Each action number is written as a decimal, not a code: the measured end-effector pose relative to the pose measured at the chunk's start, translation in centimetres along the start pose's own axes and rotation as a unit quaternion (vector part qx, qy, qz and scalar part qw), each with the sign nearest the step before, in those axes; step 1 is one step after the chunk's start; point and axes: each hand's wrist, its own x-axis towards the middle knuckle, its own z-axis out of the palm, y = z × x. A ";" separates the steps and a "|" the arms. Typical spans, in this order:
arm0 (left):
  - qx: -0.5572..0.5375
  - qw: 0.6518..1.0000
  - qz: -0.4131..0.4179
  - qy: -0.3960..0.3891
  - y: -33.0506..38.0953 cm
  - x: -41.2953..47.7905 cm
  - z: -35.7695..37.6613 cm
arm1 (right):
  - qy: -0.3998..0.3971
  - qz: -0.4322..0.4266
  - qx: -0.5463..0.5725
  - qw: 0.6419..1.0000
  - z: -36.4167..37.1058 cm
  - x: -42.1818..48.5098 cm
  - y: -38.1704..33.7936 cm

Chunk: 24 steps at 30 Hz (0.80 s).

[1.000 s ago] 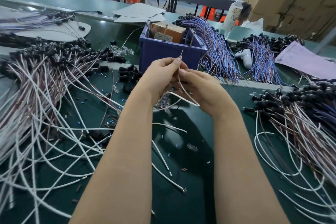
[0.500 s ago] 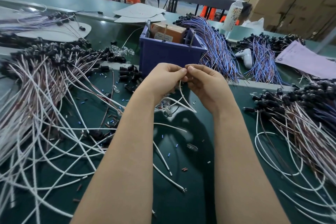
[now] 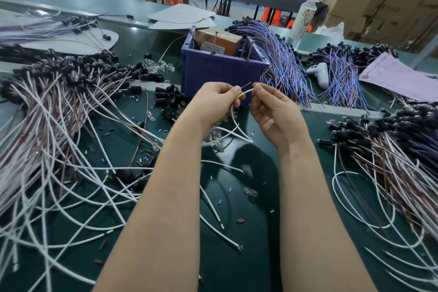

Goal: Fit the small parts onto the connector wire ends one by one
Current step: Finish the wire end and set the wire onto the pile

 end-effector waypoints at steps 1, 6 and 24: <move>-0.004 1.000 -0.002 -0.005 0.0 0.0 0.1 | 0.008 -0.004 0.006 1.000 0.1 0.0 0.0; -0.002 0.999 -0.009 -0.032 0.3 0.0 0.8 | 0.081 0.032 0.078 0.993 1.1 0.1 0.3; 0.001 0.999 -0.046 -0.028 0.1 -0.1 -0.2 | -0.038 0.040 0.007 0.998 0.0 0.3 0.6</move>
